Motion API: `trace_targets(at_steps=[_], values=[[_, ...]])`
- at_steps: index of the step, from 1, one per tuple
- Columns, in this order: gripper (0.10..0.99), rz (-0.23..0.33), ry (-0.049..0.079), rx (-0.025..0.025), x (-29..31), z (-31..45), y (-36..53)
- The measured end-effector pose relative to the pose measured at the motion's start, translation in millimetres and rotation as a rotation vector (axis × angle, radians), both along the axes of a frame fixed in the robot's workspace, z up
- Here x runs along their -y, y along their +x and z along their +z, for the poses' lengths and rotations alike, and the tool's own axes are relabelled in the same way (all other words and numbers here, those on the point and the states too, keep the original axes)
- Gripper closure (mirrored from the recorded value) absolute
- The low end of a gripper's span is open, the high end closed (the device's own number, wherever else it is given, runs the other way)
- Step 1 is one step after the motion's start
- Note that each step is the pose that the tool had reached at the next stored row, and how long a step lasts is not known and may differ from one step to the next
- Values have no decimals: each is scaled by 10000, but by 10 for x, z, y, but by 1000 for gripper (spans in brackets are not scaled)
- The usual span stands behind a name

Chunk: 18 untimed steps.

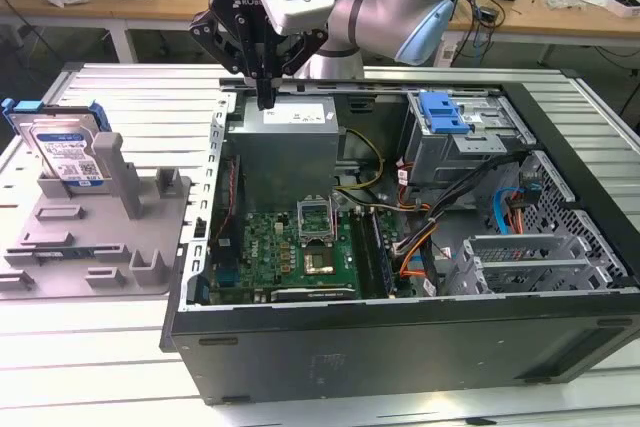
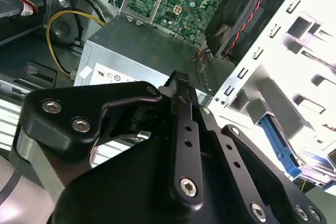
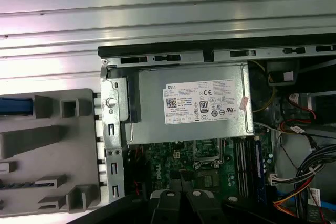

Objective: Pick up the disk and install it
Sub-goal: 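Reach for the disk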

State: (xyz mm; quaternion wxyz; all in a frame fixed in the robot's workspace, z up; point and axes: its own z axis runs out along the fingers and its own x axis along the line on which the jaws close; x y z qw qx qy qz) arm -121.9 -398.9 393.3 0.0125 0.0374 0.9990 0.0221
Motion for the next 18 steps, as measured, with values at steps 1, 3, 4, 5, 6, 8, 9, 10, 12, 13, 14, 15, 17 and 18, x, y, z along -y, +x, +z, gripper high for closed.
trace_targets(at_steps=[1,3,4,5,6,8,9,10,12,13,14,15,17,18], values=[[980,0,0,0,0,0,0],[980,0,0,0,-1,0,-4],[980,2,0,0,0,0,-7],[980,0,-1,-5,0,0,-8],[980,-2,-1,-15,0,-2,-31],[980,1,-1,-17,-8,-7,-165],[980,0,0,-17,-13,-10,-213],[980,0,0,-17,-22,-14,-274],[980,0,1,-16,-43,-19,-348],[980,-1,0,-16,-56,-22,-389],[980,0,0,-17,-74,-26,-442],[980,0,-1,-17,-85,-28,-473],[980,0,-1,-18,-117,-34,-555],[980,1,-1,-18,-133,-38,-596]])
